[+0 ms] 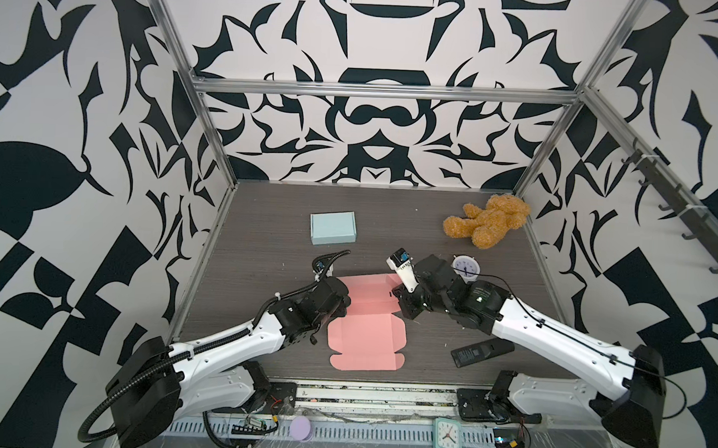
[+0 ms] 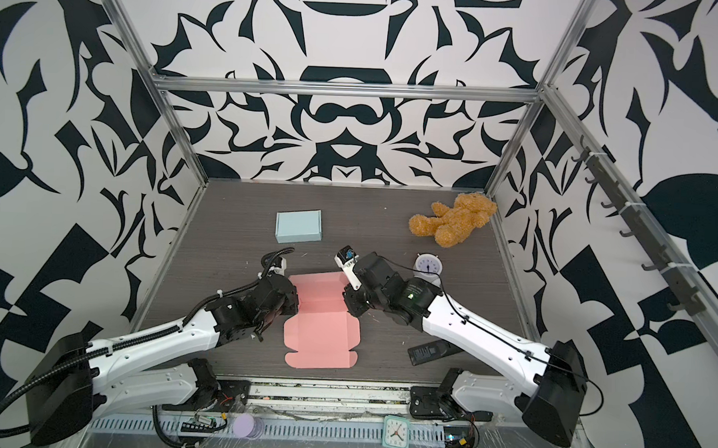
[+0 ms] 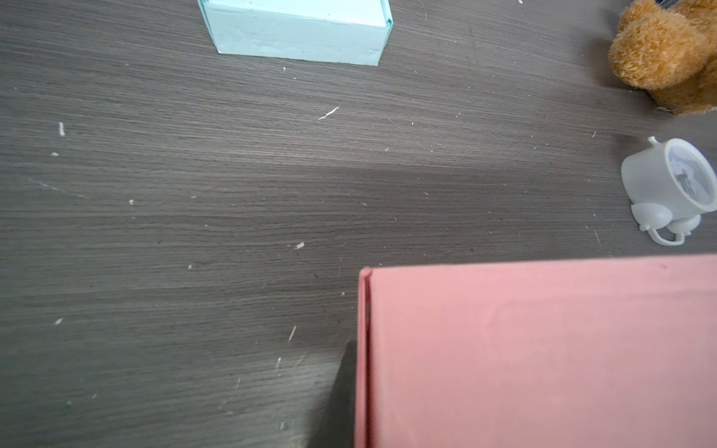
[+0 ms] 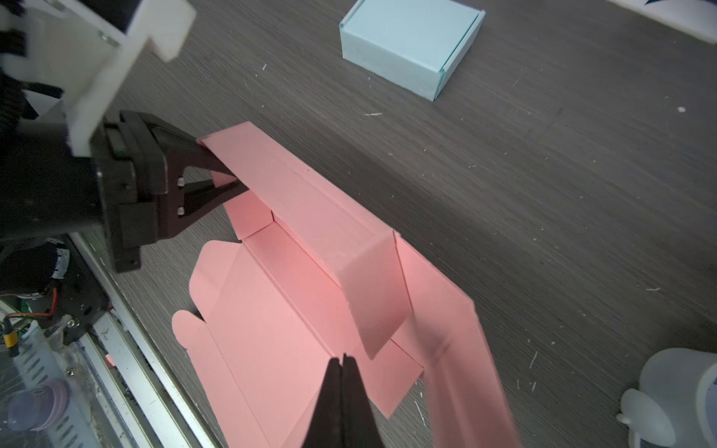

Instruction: Fold the paper box

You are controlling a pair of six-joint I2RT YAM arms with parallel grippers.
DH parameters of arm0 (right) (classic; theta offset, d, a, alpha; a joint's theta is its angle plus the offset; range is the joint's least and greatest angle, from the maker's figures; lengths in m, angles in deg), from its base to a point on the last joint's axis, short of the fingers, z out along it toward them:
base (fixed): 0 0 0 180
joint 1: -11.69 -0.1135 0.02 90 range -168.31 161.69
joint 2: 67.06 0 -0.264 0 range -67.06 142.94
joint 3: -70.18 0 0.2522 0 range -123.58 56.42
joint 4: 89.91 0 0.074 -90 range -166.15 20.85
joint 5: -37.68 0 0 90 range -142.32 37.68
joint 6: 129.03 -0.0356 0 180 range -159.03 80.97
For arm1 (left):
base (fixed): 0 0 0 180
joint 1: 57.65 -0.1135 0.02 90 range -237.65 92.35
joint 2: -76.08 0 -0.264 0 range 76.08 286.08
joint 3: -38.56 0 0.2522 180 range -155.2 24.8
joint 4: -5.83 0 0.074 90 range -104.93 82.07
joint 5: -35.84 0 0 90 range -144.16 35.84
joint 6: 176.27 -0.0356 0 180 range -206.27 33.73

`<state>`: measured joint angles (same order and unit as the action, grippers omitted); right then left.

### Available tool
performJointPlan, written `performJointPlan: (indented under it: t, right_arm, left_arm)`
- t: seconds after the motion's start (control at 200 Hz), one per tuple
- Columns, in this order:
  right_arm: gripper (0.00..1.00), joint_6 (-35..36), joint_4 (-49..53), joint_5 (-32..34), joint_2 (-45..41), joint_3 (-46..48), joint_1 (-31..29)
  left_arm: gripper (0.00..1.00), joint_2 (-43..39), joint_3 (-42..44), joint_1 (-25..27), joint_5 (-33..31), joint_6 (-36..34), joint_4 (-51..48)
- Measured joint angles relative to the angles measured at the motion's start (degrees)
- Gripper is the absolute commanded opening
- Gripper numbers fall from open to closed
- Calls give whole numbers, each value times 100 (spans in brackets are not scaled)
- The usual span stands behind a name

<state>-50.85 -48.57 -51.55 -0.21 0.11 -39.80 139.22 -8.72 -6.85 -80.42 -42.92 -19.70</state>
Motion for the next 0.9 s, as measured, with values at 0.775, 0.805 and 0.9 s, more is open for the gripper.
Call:
performJointPlan:
  t: [0.775,0.805,0.9]
  right_arm:
    - [0,144,-463,-168,-417,52,299]
    - [0,120,-520,-186,-564,168,310]
    - [0,7,-732,-221,-872,605,341]
  left_arm:
    - [0,-190,63,-627,671,-76,219]
    - [0,-267,87,-691,730,-72,229]
    - [0,-485,131,-850,870,-52,234]
